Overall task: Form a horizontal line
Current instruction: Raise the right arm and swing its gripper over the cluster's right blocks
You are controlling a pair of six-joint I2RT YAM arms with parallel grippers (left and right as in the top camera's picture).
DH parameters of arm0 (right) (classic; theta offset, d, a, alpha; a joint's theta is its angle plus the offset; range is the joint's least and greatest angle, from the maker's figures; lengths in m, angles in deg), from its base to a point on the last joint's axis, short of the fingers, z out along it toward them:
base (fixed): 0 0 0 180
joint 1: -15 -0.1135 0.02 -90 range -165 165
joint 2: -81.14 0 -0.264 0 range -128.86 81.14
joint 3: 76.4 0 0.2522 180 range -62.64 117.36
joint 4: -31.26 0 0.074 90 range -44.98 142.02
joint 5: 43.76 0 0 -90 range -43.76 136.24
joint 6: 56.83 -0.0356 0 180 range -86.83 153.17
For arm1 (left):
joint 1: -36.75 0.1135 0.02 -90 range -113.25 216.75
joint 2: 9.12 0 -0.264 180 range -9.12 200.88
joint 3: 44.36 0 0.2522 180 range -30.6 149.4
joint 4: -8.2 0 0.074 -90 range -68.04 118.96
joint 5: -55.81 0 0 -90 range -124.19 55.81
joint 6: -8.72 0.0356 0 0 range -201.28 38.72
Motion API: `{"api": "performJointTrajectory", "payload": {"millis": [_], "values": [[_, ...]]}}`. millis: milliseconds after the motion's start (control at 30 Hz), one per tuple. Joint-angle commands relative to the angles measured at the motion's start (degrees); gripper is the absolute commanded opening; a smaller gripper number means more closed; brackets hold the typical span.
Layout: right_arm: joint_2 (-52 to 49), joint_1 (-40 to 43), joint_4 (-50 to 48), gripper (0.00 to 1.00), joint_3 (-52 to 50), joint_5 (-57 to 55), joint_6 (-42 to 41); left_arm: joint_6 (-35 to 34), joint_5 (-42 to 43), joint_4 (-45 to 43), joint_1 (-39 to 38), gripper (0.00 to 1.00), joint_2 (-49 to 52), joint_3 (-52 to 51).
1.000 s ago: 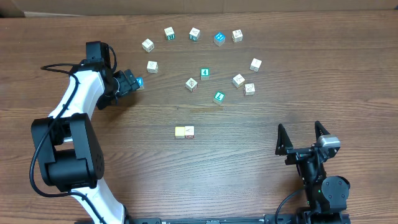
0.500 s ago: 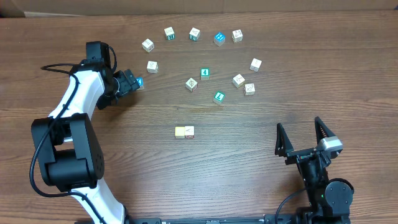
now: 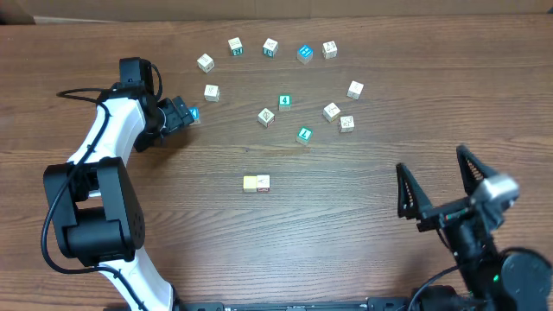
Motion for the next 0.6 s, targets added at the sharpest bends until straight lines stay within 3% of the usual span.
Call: {"api": "performJointTrajectory", "payload": {"millis": [0, 367, 567], "values": [[-7.80, -0.22, 3.93, 1.00, 9.09, 5.99, 0.15, 0.07, -0.57, -0.17, -0.37, 1.00, 0.72, 0.92], [-38.80, -0.22, 40.26, 1.00, 47.10, 14.58, 5.22, 0.07, -0.57, -0.17, -0.37, 0.99, 0.72, 0.92], [-52.37, -0.22, 48.98, 1.00, 55.93, 16.00, 4.57, 0.07, -0.57, -0.17, -0.37, 0.99, 0.72, 0.92]]}}
